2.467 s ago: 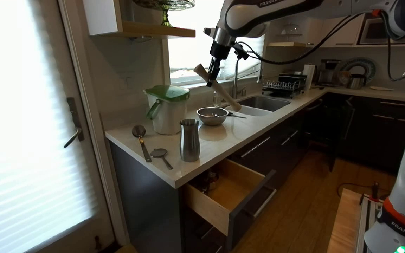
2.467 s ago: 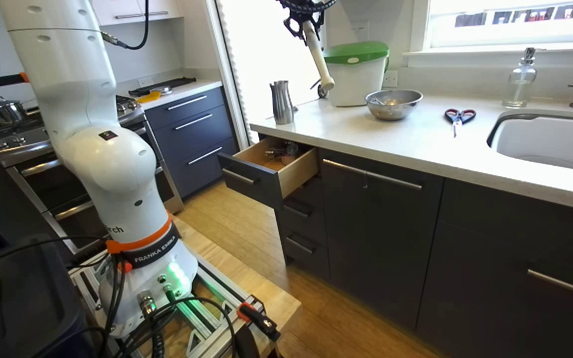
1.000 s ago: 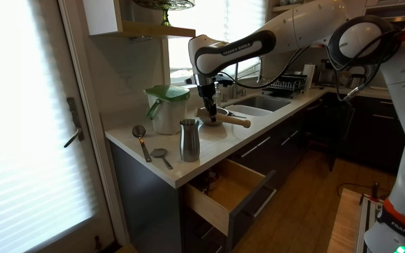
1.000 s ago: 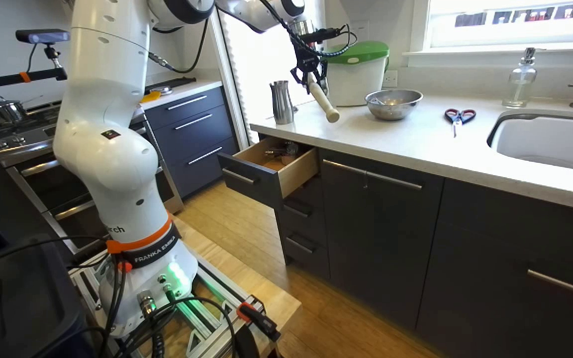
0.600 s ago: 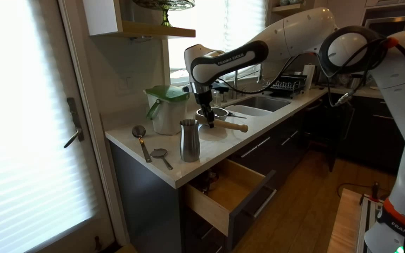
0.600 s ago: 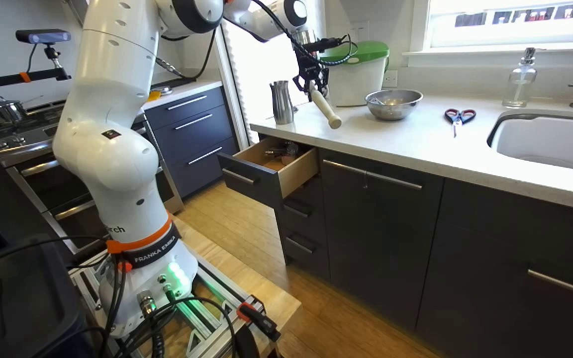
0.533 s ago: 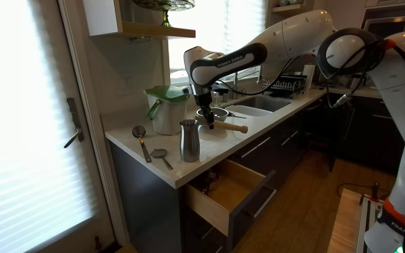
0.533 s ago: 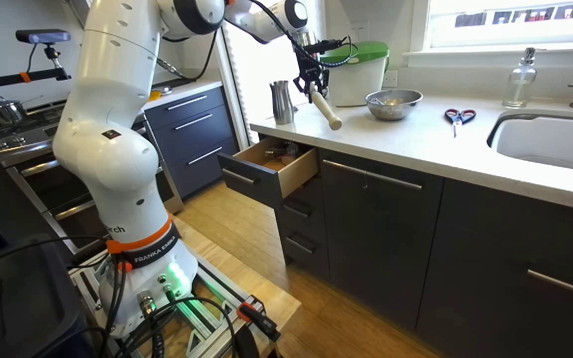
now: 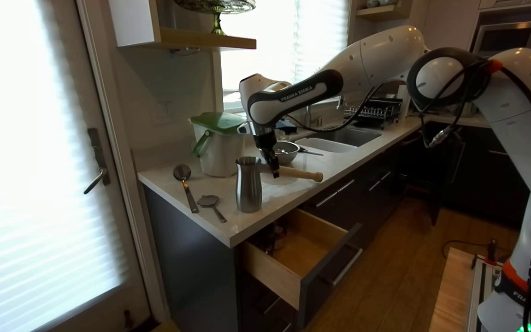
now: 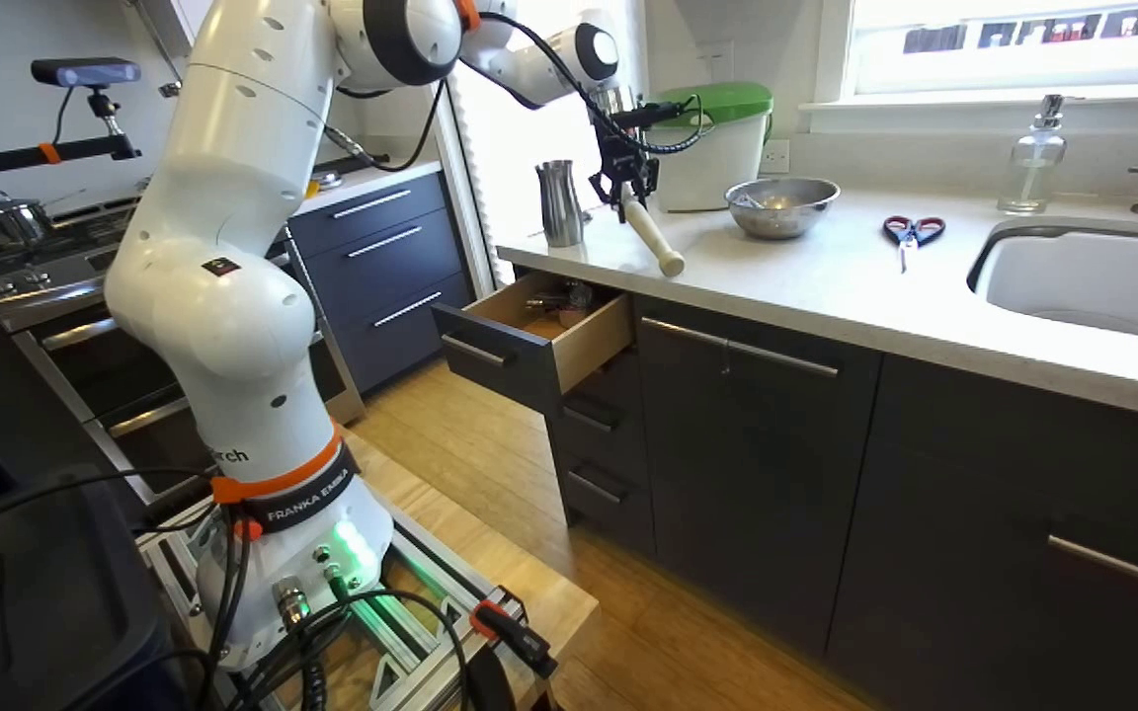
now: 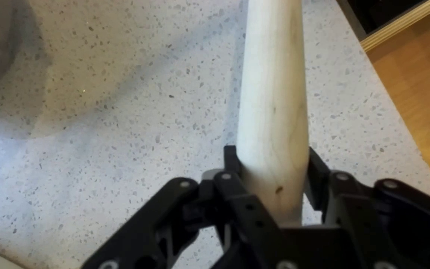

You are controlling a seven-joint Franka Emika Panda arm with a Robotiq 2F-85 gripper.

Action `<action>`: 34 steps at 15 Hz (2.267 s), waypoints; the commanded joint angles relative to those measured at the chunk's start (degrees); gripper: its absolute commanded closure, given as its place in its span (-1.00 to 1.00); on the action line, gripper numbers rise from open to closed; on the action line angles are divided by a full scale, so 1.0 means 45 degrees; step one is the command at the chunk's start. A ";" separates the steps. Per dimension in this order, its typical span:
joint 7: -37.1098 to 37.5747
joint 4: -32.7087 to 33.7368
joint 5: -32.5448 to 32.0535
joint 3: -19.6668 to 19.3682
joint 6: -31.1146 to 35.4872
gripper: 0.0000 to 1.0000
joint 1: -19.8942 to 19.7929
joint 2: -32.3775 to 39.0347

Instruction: Remove the roller from the silver object

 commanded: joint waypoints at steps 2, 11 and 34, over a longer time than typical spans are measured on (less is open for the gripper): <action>0.0044 0.0083 -0.0376 -0.0060 0.0344 0.64 0.0053 0.0303; -0.0022 0.0069 -0.0472 -0.0031 0.0463 0.50 0.0136 0.0458; -0.0145 0.0141 -0.0561 -0.0033 0.0322 -0.02 0.0114 0.0713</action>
